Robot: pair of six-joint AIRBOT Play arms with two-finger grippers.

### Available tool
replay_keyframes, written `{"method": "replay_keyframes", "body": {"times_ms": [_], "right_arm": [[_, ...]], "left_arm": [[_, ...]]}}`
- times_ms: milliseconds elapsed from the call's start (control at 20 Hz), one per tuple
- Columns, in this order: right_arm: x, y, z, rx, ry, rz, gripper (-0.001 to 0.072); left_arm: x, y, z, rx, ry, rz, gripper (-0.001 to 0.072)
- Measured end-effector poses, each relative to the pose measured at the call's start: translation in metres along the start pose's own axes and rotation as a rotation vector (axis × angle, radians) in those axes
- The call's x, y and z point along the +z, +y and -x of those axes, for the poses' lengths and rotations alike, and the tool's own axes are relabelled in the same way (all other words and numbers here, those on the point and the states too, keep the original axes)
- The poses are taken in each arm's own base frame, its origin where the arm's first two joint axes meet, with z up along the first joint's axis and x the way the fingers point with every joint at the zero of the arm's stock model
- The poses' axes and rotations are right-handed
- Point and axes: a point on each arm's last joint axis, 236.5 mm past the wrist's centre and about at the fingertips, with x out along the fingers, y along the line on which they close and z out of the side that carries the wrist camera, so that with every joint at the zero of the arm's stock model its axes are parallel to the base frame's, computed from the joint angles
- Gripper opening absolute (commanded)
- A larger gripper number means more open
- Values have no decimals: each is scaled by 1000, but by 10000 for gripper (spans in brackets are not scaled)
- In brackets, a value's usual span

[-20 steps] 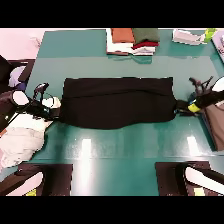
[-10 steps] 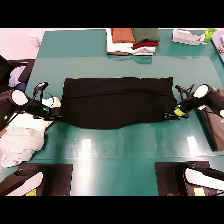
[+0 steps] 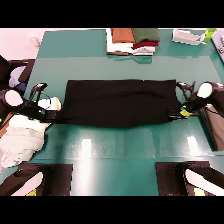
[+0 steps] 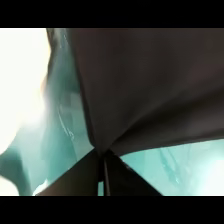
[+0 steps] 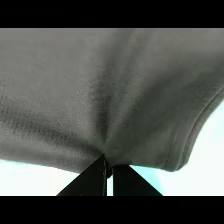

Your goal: Fold the shirts.

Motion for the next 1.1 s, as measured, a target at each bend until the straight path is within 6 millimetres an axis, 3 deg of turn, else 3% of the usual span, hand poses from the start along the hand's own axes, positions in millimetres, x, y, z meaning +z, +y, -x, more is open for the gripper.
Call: {"method": "replay_keyframes", "body": {"times_ms": [300,450,650,900,1100], "right_arm": [[-30,-14,55,-53,-120,3,16],[-33,-16,65,-61,-151,3,16],[-5,-15,78,-63,-186,4,16],[61,-13,85,-58,-226,5,16],[111,-13,76,-57,-221,4,16]], "left_arm": [[-34,-15,30,-17,35,-59,20],[-32,-30,30,-31,17,-120,20],[10,-32,27,2,-68,-151,20],[92,-34,14,39,-145,-162,21],[140,-34,-13,50,-147,-149,21]]}}
